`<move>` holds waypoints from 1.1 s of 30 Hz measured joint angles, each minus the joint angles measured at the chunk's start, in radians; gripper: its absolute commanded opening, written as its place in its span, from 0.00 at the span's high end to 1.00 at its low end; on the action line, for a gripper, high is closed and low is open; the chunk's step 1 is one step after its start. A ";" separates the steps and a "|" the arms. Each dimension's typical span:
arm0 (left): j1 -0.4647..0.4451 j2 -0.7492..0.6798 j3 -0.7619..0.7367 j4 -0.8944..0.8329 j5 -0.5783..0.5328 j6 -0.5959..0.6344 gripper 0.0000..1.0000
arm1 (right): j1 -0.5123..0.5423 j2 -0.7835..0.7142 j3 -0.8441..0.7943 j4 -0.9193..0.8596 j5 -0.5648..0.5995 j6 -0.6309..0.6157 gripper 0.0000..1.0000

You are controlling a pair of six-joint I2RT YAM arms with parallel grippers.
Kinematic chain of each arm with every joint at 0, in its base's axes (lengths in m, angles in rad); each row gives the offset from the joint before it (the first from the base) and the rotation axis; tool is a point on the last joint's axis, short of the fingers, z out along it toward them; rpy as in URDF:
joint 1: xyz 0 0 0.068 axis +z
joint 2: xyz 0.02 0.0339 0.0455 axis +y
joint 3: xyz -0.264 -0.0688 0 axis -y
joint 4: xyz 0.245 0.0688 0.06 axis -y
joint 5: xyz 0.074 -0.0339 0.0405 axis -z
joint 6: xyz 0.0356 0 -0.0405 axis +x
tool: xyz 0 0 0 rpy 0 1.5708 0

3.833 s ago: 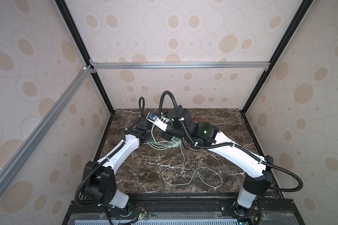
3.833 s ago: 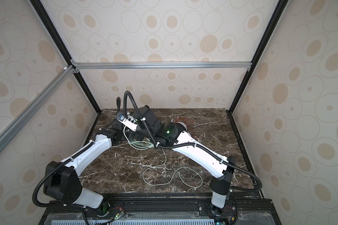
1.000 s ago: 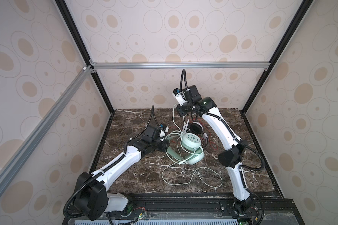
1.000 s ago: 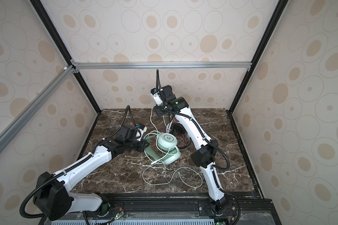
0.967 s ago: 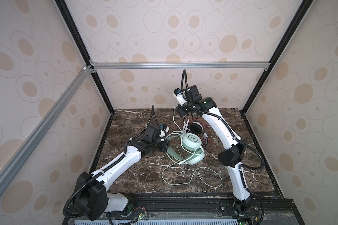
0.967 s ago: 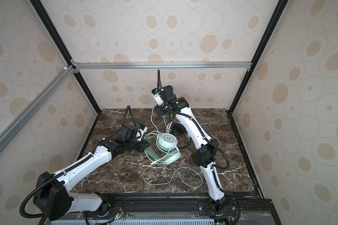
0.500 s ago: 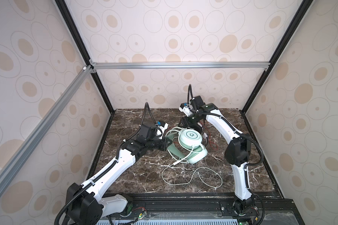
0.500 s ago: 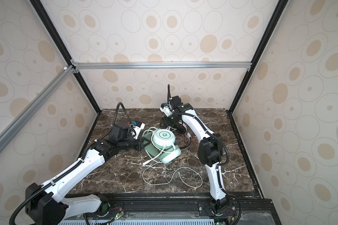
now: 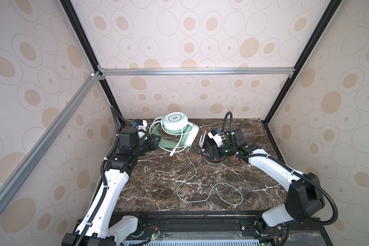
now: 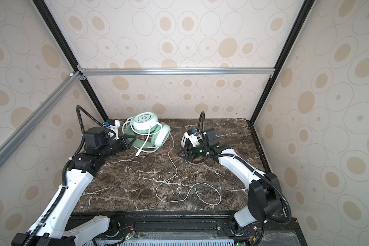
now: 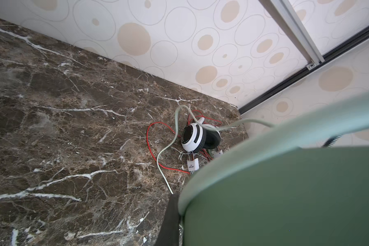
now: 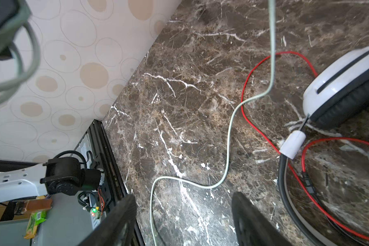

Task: Wrap the headphones

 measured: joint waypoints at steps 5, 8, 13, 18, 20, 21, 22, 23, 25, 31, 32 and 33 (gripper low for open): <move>-0.005 0.014 0.000 0.026 0.035 -0.002 1.00 | 0.053 0.047 -0.032 0.084 0.027 0.034 0.29; -0.007 0.043 0.000 0.067 0.040 -0.002 1.00 | 0.085 0.126 -0.005 0.142 0.043 0.058 0.30; -0.010 0.111 0.003 0.137 0.030 0.002 1.00 | 0.102 0.292 0.050 0.225 0.050 0.100 0.31; -0.010 0.186 0.006 0.180 -0.014 0.024 1.00 | 0.127 0.404 0.097 0.288 0.009 0.084 0.29; -0.010 0.213 0.006 0.191 -0.031 0.036 1.00 | 0.147 0.412 0.088 0.342 -0.020 0.080 0.28; -0.010 0.227 0.006 0.195 -0.037 0.042 1.00 | 0.156 0.412 0.077 0.384 -0.034 0.082 0.28; -0.010 0.238 0.006 0.199 -0.040 0.045 1.00 | 0.164 0.412 0.064 0.435 -0.048 0.088 0.28; -0.009 0.248 0.006 0.204 -0.041 0.048 1.00 | 0.169 0.413 0.054 0.477 -0.056 0.095 0.28; -0.005 0.266 0.006 0.213 -0.041 0.052 1.00 | 0.176 0.428 0.034 0.583 -0.076 0.121 0.28; 0.022 0.282 0.005 0.217 -0.036 0.059 1.00 | 0.184 0.530 0.026 0.837 -0.103 0.217 0.28; 0.028 0.282 0.005 0.220 -0.034 0.060 1.00 | 0.187 0.540 0.024 0.862 -0.103 0.229 0.28; 0.032 0.282 0.005 0.225 -0.031 0.059 1.00 | 0.191 0.544 0.023 0.877 -0.103 0.238 0.29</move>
